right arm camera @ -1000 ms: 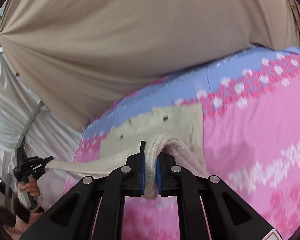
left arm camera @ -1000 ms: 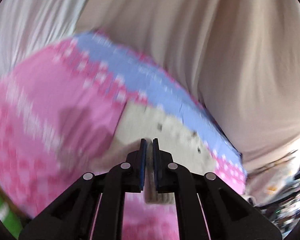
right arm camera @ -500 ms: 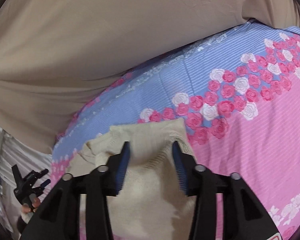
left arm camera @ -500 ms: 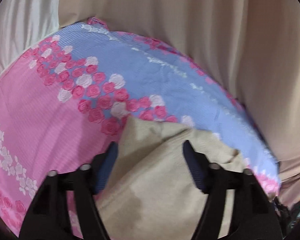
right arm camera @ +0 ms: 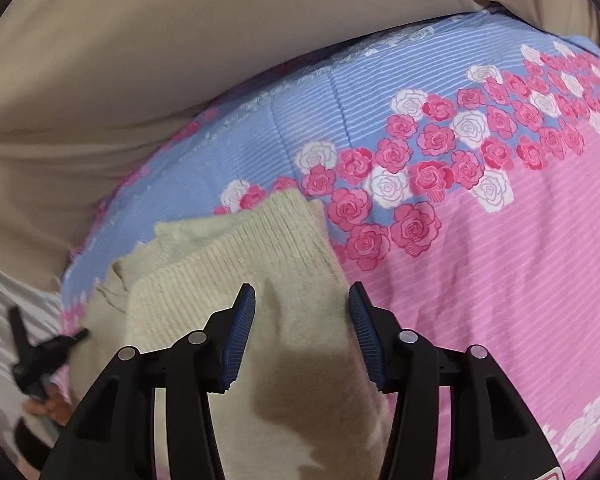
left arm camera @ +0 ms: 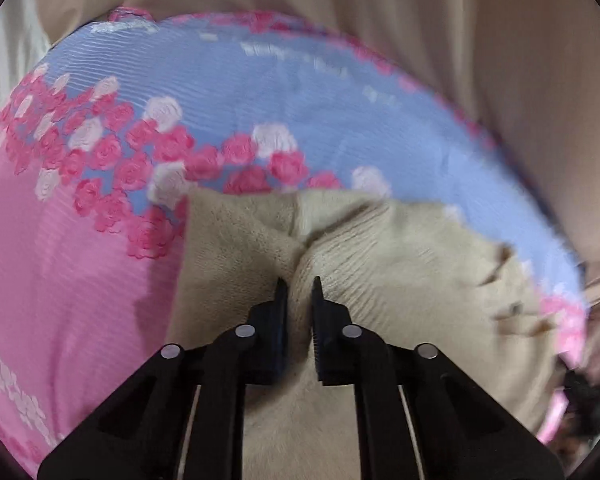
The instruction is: Fold small clothes
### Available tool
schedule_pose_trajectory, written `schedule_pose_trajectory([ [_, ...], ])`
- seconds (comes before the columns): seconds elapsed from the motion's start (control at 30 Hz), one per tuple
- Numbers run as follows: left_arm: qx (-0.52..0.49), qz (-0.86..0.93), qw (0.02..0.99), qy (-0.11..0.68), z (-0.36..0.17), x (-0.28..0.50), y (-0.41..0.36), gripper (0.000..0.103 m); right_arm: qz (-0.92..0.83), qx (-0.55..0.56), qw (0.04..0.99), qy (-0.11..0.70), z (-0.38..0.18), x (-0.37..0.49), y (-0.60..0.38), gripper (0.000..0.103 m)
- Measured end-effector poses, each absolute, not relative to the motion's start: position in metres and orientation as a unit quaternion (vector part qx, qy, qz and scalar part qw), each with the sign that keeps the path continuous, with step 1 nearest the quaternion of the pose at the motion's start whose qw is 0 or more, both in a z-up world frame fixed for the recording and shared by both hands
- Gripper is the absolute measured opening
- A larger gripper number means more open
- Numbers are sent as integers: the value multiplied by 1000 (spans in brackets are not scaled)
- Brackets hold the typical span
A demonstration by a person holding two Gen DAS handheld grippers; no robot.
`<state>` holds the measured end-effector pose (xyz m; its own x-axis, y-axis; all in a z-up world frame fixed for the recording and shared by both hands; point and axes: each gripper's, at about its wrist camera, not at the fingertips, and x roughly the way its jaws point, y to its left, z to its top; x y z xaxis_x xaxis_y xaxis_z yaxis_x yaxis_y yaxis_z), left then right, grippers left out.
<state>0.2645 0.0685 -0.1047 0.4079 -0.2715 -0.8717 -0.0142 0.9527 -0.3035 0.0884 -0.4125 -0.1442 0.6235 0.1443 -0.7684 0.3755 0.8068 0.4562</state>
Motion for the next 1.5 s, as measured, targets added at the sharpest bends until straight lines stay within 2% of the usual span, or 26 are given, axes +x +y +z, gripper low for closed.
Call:
schedule_pose_trajectory([
  [0.17,-205,-80,839,497,-59,251,110,8,-42,278,888,364,-93,76,-394,6],
  [0.2,-209,-72,843,490,-54,252,114,3,-41,276,893,354,-86,77,-393,6],
  [0.23,-202,-58,852,480,-51,257,117,2,-44,272,894,353,-84,81,-393,6],
  [0.3,-187,-12,860,474,-61,272,116,1,-64,249,888,382,-101,102,-395,7],
  [0.4,-181,15,835,520,-99,297,112,3,-93,248,843,468,-159,126,-406,10],
  [0.47,-201,2,822,533,-106,291,109,3,-84,269,854,436,-152,113,-404,14],
  [0.53,-199,-28,830,520,-96,280,103,15,-71,277,862,418,-141,103,-402,24],
  [0.57,-186,-37,835,517,-92,278,97,43,-65,276,863,417,-138,103,-400,37],
  [0.6,-173,-38,840,513,-90,277,92,70,-66,270,864,419,-137,104,-399,42],
  [0.63,-155,-35,847,506,-88,277,86,76,-67,263,864,423,-137,108,-399,42],
  [0.67,-133,-31,857,498,-87,281,77,78,-67,264,863,426,-138,112,-399,43],
  [0.77,-114,-51,841,526,-105,300,61,76,-66,274,852,441,-146,126,-398,43],
  [0.8,-108,-59,830,544,-115,307,56,51,-61,275,850,444,-148,129,-398,26],
  [0.83,-97,-67,821,559,-124,312,51,16,-56,275,849,448,-147,130,-397,9],
  [0.9,-83,-72,824,556,-121,310,47,10,-48,273,864,421,-132,121,-394,7],
  [1.03,-126,-97,861,483,-65,293,65,10,-40,258,898,353,-86,99,-388,7],
  [1.1,-134,-82,866,474,-57,298,72,10,-44,262,899,349,-85,106,-392,8],
  [1.23,-122,-40,836,534,-103,324,69,16,-107,238,860,439,-137,139,-404,20],
  [1.3,-124,-20,821,557,-116,322,76,17,-110,272,850,437,-139,121,-409,22],
  [1.33,-147,-32,827,542,-110,307,85,20,-108,279,855,424,-134,109,-409,22],
  [1.37,-156,-35,832,532,-103,294,93,26,-110,285,858,413,-129,89,-409,33],
  [1.4,-159,-31,835,525,-97,279,100,44,-114,289,859,407,-126,72,-409,49],
  [1.43,-160,-26,838,520,-92,262,109,55,-117,293,860,403,-126,54,-407,54],
  [1.5,-174,-20,837,519,-90,229,125,60,-115,294,855,412,-134,20,-402,58],
])
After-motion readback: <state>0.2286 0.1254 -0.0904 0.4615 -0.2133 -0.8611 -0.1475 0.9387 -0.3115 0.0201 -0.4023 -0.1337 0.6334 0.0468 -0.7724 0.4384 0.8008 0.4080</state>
